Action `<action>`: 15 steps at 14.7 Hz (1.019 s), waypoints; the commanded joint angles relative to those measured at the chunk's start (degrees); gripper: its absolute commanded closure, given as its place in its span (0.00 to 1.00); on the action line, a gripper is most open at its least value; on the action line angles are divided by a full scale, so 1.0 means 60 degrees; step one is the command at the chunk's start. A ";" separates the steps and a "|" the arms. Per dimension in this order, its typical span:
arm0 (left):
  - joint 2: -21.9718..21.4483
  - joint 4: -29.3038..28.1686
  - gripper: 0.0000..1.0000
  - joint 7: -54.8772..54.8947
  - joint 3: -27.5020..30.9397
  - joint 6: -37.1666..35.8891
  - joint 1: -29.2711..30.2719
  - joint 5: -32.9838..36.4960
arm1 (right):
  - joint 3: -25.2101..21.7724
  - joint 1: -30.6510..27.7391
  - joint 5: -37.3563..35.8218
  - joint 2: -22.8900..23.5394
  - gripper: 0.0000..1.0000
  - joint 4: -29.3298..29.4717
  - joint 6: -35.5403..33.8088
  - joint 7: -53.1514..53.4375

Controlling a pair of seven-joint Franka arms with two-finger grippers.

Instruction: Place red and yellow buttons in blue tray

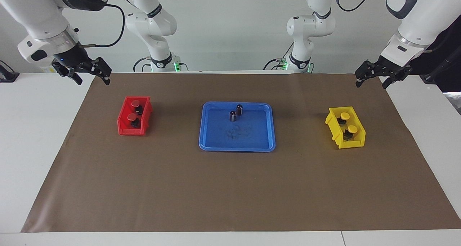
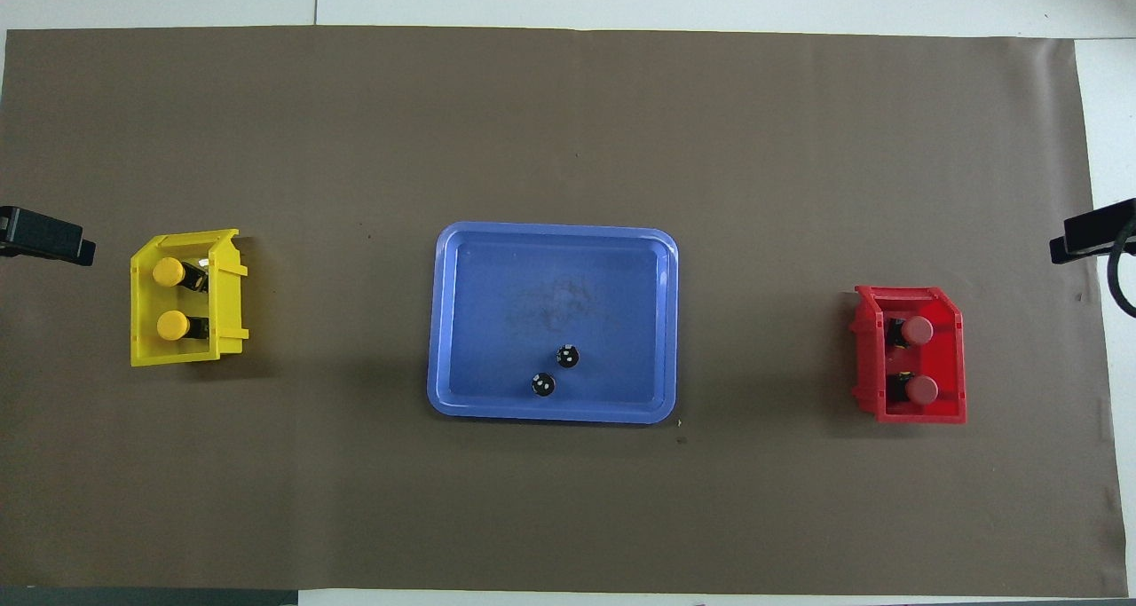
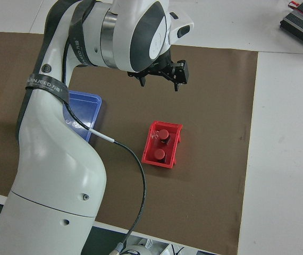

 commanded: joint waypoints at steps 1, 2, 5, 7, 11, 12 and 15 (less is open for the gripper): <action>-0.0196 -0.0248 0.00 0.0166 -0.0017 0.0188 0.0053 0.0015 | 0.0068 -0.0036 -0.0077 -0.0040 0.00 -0.0079 0.0107 0.0151; -0.0196 -0.0248 0.00 0.0152 -0.0003 0.0202 0.0053 0.0015 | 0.0068 -0.0036 -0.0077 -0.0040 0.00 -0.0079 0.0122 0.0151; -0.0211 -0.0248 0.00 0.0166 -0.0017 0.0173 0.0053 0.0015 | 0.0082 -0.0036 -0.0077 -0.0040 0.00 -0.0065 0.0136 0.0195; -0.0211 -0.0277 0.00 0.0166 -0.0017 0.0173 0.0053 0.0015 | 0.0082 -0.0036 -0.0077 -0.0055 0.00 -0.0079 0.0093 0.0209; -0.0269 -0.0380 0.00 0.0181 -0.0003 0.0188 0.0067 0.0015 | 0.0082 -0.0051 -0.0063 -0.0055 0.00 -0.0079 0.0151 0.0209; -0.0269 -0.0380 0.00 0.0195 -0.0003 0.0159 0.0082 0.0015 | 0.0082 -0.0036 -0.0063 -0.0069 0.00 -0.0079 0.0151 0.0195; -0.0269 -0.0366 0.00 0.0166 -0.0003 0.0173 0.0155 0.0015 | 0.0097 -0.0021 -0.0063 -0.0055 0.00 -0.0094 0.0238 0.0180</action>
